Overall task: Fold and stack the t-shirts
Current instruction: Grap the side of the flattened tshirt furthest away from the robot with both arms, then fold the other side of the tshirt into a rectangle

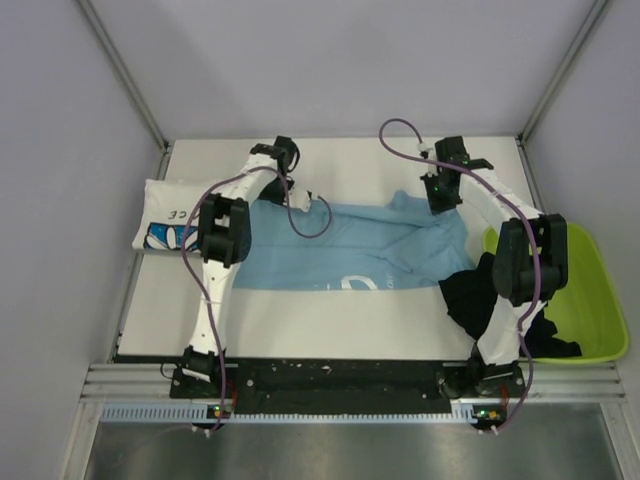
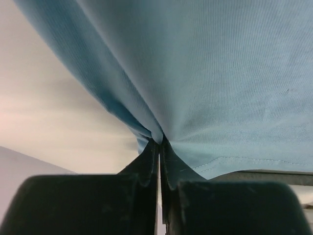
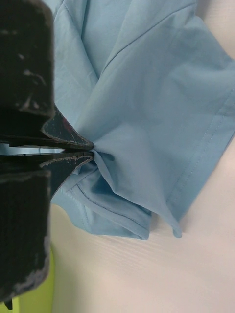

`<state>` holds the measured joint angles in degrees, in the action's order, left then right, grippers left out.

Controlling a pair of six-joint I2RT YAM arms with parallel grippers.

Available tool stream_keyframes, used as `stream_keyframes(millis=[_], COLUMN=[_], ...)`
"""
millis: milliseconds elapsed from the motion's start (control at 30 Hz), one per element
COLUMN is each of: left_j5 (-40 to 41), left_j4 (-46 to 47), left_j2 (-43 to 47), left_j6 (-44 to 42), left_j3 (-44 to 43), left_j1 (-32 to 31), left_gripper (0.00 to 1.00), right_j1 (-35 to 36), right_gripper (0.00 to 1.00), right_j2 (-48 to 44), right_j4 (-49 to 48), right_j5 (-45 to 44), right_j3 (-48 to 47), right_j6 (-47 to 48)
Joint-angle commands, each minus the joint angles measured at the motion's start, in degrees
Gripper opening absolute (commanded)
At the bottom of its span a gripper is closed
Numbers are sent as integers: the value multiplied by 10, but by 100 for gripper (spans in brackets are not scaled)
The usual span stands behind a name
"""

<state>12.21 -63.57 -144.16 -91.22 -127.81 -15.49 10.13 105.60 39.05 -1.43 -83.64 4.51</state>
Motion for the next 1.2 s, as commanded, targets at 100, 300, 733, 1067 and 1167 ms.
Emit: stream_keyframes(millis=[100, 300, 733, 1067, 1167], left_j5=[10, -17, -110, -181, -180], left_j4=[117, 166, 61, -85, -103], left_j2=[34, 152, 333, 368, 378], left_j6=[101, 262, 373, 350, 338], left_j3=[96, 157, 447, 431, 408], left_j1=[8, 7, -14, -11, 1], left_gripper=[0, 0, 0, 35, 41], right_j1=[7, 9, 46, 42, 32], right_gripper=[0, 0, 20, 58, 58], right_j2=[-44, -87, -106, -162, -155], right_j4=[-2, -2, 74, 92, 75], right_j5=[-49, -50, -49, -40, -37], right_j3=[-1, 35, 166, 98, 57], right_j6=[16, 17, -92, -101, -110])
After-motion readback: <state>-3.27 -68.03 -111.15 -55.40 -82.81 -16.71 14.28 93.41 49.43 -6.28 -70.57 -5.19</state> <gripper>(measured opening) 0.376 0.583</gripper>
